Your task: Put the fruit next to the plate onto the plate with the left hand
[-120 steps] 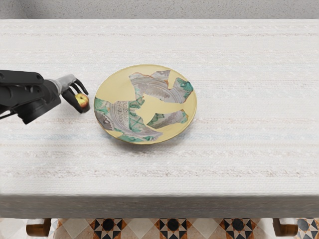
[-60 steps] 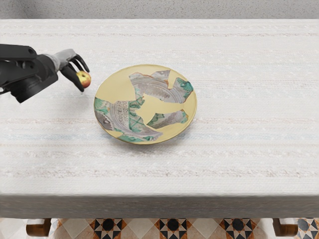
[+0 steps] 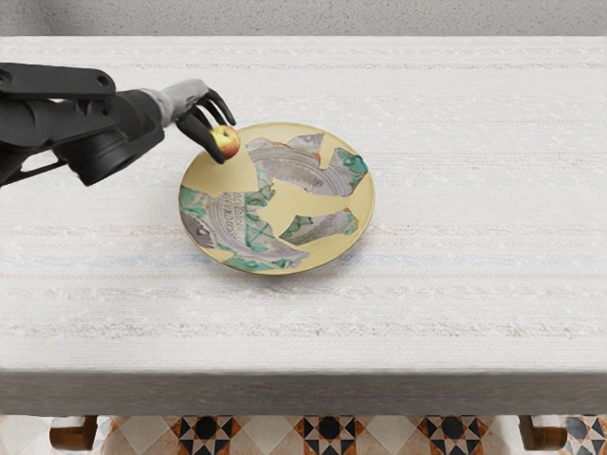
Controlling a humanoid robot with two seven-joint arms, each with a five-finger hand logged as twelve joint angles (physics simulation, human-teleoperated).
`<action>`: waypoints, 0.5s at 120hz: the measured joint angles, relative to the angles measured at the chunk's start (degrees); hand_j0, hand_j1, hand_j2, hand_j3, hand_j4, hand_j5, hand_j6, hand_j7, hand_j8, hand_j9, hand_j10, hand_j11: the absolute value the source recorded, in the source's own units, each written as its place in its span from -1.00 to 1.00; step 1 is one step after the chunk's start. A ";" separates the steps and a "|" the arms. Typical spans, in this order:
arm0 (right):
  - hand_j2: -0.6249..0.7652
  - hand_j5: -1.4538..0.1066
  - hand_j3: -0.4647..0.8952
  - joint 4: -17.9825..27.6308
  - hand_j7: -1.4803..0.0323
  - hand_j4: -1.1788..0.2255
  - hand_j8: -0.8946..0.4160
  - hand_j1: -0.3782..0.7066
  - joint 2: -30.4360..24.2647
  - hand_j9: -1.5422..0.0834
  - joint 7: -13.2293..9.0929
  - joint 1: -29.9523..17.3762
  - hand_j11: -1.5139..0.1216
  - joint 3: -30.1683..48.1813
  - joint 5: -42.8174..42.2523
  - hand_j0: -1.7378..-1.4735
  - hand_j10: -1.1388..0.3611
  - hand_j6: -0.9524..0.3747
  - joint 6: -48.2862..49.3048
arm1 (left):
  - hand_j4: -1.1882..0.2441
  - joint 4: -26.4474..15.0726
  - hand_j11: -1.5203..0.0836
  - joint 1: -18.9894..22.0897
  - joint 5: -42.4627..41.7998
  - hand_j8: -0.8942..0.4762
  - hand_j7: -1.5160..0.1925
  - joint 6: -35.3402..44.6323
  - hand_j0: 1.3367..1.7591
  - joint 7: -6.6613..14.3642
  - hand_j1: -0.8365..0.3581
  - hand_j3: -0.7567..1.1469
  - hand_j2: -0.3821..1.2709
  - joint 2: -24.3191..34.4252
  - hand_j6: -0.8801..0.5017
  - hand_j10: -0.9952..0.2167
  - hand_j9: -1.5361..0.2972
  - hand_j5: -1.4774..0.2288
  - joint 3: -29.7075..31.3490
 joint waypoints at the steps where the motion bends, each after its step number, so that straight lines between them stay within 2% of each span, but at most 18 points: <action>1: -0.11 0.80 -0.32 0.00 0.89 0.63 0.31 -0.87 0.00 0.84 0.00 0.00 0.79 0.00 0.00 -0.40 0.47 0.38 0.00 | -0.17 -0.10 -0.08 0.06 0.01 -0.43 -0.14 0.00 0.52 -0.01 -0.08 -0.20 -0.01 -0.02 -0.36 -0.34 -0.17 -0.19 -0.12; 17: -0.11 0.80 -0.32 0.00 0.89 0.63 0.31 -0.87 0.00 0.84 0.00 0.00 0.79 0.00 0.00 -0.40 0.47 0.38 0.00 | 0.06 -1.60 0.20 0.27 0.24 -0.25 0.12 -0.25 0.52 -0.15 0.19 -0.20 -0.23 0.11 -0.23 -0.06 0.07 0.07 -1.43; 23: -0.11 0.80 -0.32 0.01 0.89 0.63 0.31 -0.87 0.00 0.84 0.00 0.00 0.79 0.00 0.00 -0.40 0.47 0.38 0.00 | 0.12 -1.61 0.26 -0.03 0.27 -0.21 0.18 -3.20 0.52 -0.17 0.26 -0.20 -0.29 0.82 -0.20 0.00 0.12 0.13 -1.77; 31: -0.11 0.80 -0.32 0.00 0.89 0.63 0.31 -0.87 0.00 0.84 0.00 0.00 0.79 0.00 0.00 -0.40 0.47 0.38 0.00 | 0.17 -1.44 0.33 -0.01 0.28 -0.17 0.24 -10.09 0.52 -0.18 0.32 -0.20 -0.34 5.35 -0.17 0.07 0.18 0.20 -3.06; 46: -0.11 0.80 -0.32 0.00 0.89 0.63 0.31 -0.87 0.00 0.84 0.00 0.00 0.79 0.00 0.00 -0.40 0.47 0.38 0.00 | 0.24 -1.41 0.40 0.45 0.21 -0.12 0.31 -25.19 0.52 -0.19 0.40 -0.20 -0.40 18.30 -0.13 0.14 0.25 0.27 -5.16; 60: -0.11 0.80 -0.32 0.01 0.89 0.63 0.31 -0.87 0.00 0.84 0.00 0.00 0.79 0.00 0.00 -0.40 0.47 0.38 0.00 | 0.27 -1.46 0.44 1.40 0.19 -0.09 0.35 -34.53 0.52 -0.19 0.44 -0.21 -0.43 25.43 -0.11 0.18 0.28 0.31 -6.54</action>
